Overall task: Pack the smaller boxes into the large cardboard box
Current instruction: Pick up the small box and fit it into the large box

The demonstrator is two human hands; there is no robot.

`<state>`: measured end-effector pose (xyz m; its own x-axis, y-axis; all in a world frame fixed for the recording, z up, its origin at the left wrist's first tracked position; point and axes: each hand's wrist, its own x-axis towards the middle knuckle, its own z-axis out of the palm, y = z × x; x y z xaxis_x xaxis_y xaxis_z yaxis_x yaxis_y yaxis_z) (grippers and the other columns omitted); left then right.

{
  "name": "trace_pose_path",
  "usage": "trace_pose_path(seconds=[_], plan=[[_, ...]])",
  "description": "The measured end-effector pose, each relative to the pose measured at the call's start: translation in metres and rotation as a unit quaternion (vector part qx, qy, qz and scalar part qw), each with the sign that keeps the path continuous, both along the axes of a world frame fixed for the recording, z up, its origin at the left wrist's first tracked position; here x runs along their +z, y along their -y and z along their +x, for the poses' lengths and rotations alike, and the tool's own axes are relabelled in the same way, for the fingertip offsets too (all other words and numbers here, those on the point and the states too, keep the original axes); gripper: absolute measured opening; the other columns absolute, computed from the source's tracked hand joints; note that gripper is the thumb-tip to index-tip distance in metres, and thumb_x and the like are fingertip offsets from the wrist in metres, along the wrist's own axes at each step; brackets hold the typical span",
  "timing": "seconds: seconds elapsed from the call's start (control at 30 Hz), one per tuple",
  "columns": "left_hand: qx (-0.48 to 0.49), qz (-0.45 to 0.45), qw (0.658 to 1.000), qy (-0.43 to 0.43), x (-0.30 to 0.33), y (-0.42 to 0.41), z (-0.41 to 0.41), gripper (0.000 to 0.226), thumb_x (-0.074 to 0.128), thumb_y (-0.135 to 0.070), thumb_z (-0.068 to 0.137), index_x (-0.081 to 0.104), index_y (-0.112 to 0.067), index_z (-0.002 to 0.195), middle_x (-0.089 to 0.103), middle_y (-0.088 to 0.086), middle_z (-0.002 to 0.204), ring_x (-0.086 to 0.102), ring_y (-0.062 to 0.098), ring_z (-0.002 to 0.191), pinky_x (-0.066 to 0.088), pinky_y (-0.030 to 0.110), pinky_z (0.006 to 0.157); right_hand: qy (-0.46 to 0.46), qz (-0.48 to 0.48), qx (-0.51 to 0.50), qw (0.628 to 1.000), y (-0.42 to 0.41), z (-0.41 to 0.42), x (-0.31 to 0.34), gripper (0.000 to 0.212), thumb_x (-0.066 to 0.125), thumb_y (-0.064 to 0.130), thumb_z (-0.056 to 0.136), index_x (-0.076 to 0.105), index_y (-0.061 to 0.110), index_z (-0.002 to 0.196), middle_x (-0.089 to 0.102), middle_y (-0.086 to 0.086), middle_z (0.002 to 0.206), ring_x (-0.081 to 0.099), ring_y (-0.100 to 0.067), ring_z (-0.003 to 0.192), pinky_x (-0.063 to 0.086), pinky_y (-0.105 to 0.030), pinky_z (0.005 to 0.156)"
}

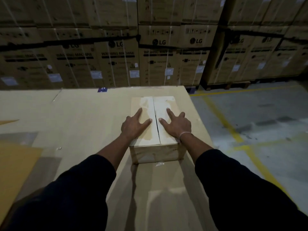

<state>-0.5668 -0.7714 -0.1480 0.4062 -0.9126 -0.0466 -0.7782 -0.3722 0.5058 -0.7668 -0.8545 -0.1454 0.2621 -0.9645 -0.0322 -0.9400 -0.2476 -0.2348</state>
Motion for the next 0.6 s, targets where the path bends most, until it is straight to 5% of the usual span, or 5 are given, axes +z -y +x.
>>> trace_pose_path(seconds=[0.6], plan=[[0.025,-0.01,1.0,-0.01,-0.002,-0.313,-0.092,0.088,0.04,-0.089,0.084,0.013,-0.052,0.159,0.056,0.012,0.143,0.053,0.032,0.13,0.048,0.045,0.098,0.036,-0.041,0.01,0.998,-0.308,-0.091,-0.011,0.083,0.023,0.089,0.089,0.019,0.05,0.161,0.044,-0.012,0.116,0.064,-0.034,0.08,0.04,-0.035,0.066]])
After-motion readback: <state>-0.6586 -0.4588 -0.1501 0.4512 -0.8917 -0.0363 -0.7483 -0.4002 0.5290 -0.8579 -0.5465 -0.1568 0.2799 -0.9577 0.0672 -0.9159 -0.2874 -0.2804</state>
